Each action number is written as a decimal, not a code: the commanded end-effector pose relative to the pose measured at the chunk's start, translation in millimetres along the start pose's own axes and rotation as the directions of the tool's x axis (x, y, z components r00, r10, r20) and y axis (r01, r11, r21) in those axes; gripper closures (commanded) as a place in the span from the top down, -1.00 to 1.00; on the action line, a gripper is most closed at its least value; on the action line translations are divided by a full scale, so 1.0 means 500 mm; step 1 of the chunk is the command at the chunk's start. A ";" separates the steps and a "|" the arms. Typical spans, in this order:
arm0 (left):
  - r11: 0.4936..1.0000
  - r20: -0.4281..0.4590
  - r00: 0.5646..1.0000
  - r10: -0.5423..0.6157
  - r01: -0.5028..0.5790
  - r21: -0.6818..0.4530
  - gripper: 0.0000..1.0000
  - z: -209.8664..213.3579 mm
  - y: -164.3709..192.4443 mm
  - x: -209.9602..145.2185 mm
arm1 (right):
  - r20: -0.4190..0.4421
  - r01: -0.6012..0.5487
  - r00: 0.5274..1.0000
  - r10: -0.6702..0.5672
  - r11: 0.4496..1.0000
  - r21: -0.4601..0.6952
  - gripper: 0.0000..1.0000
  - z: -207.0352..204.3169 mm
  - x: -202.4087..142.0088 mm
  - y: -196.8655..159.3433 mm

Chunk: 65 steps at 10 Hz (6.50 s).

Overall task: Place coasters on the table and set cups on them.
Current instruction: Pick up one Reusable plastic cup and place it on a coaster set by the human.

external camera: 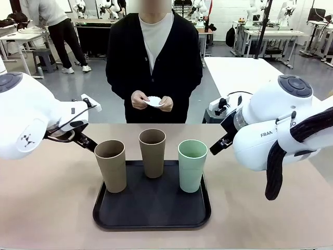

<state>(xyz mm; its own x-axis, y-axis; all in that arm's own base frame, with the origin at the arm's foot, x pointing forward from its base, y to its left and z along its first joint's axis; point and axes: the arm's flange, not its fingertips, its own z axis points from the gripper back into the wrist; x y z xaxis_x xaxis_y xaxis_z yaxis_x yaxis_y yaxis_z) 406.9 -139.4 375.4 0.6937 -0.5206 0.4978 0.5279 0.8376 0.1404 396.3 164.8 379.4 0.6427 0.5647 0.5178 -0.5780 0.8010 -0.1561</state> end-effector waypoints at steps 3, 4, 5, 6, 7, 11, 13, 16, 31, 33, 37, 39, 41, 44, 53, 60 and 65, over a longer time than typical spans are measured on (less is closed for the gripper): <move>0.996 -0.242 0.969 -0.058 0.038 -0.086 1.00 0.206 0.043 -0.049 | -0.227 0.086 0.972 -0.057 0.989 0.119 1.00 0.222 -0.014 0.020; 0.956 -0.268 0.958 -0.100 0.017 -0.294 1.00 0.253 0.011 -0.082 | -0.401 0.147 0.914 -0.059 0.970 0.192 1.00 0.258 -0.045 0.050; 0.934 -0.302 0.949 -0.085 -0.029 -0.356 1.00 0.306 -0.013 -0.101 | -0.504 0.194 0.861 -0.063 0.958 0.211 1.00 0.297 -0.067 0.090; 0.927 -0.331 0.940 -0.079 -0.054 -0.372 1.00 0.356 -0.038 -0.120 | -0.562 0.206 0.825 -0.060 0.958 0.200 1.00 0.323 -0.092 0.127; 0.955 -0.389 0.920 -0.041 -0.079 -0.287 1.00 0.360 -0.061 -0.143 | -0.665 0.251 0.740 -0.099 0.958 0.136 1.00 0.316 -0.124 0.125; 0.923 -0.314 0.943 -0.109 -0.021 -0.384 1.00 0.329 -0.061 -0.110 | -0.580 0.202 0.810 -0.082 0.968 0.146 1.00 0.265 -0.126 0.123; 0.941 -0.345 0.935 -0.079 -0.044 -0.334 1.00 0.347 -0.067 -0.119 | -0.609 0.214 0.787 -0.101 0.970 0.115 1.00 0.289 -0.132 0.124; 0.426 -0.139 0.936 0.322 -0.274 -0.862 1.00 0.415 0.114 -0.086 | -0.356 0.447 0.894 -0.273 0.489 0.749 1.00 0.392 -0.199 -0.114; 0.089 -0.358 0.618 0.700 -0.573 -0.815 1.00 0.351 0.441 -0.431 | -0.298 0.376 0.617 -0.728 -0.059 0.925 1.00 0.395 -0.606 -0.365; 0.118 -0.345 0.634 0.692 -0.570 -0.813 1.00 0.347 0.408 -0.408 | -0.299 0.385 0.634 -0.713 -0.044 0.922 1.00 0.400 -0.593 -0.353; 0.055 -0.375 0.603 0.704 -0.573 -0.817 1.00 0.352 0.435 -0.422 | -0.308 0.383 0.637 -0.706 -0.056 0.922 1.00 0.396 -0.609 -0.366; 0.055 -0.375 0.603 0.704 -0.573 -0.817 1.00 0.352 0.435 -0.422 | -0.308 0.383 0.637 -0.706 -0.056 0.922 1.00 0.396 -0.609 -0.366; 0.055 -0.375 0.603 0.704 -0.573 -0.817 1.00 0.352 0.435 -0.422 | -0.308 0.383 0.637 -0.706 -0.056 0.922 1.00 0.396 -0.609 -0.366; 0.055 -0.375 0.603 0.704 -0.573 -0.817 1.00 0.352 0.435 -0.422 | -0.308 0.383 0.637 -0.706 -0.056 0.922 1.00 0.396 -0.609 -0.366; 0.055 -0.375 0.603 0.704 -0.573 -0.817 1.00 0.352 0.435 -0.422 | -0.308 0.383 0.637 -0.706 -0.056 0.922 1.00 0.396 -0.609 -0.366; 0.055 -0.375 0.603 0.704 -0.573 -0.817 1.00 0.352 0.435 -0.422 | -0.308 0.383 0.637 -0.706 -0.056 0.922 1.00 0.396 -0.609 -0.366; 0.055 -0.375 0.603 0.704 -0.573 -0.817 1.00 0.352 0.435 -0.422 | -0.308 0.383 0.637 -0.706 -0.056 0.922 1.00 0.396 -0.609 -0.366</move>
<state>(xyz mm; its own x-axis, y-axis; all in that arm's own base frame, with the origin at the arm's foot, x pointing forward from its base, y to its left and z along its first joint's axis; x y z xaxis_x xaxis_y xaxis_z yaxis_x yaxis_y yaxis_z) 291.0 178.6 450.5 0.9744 0.2110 0.0773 0.0299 0.2193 -0.9752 207.5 -191.0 416.5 0.9745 -0.1394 0.1761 -0.1790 -0.0087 0.9838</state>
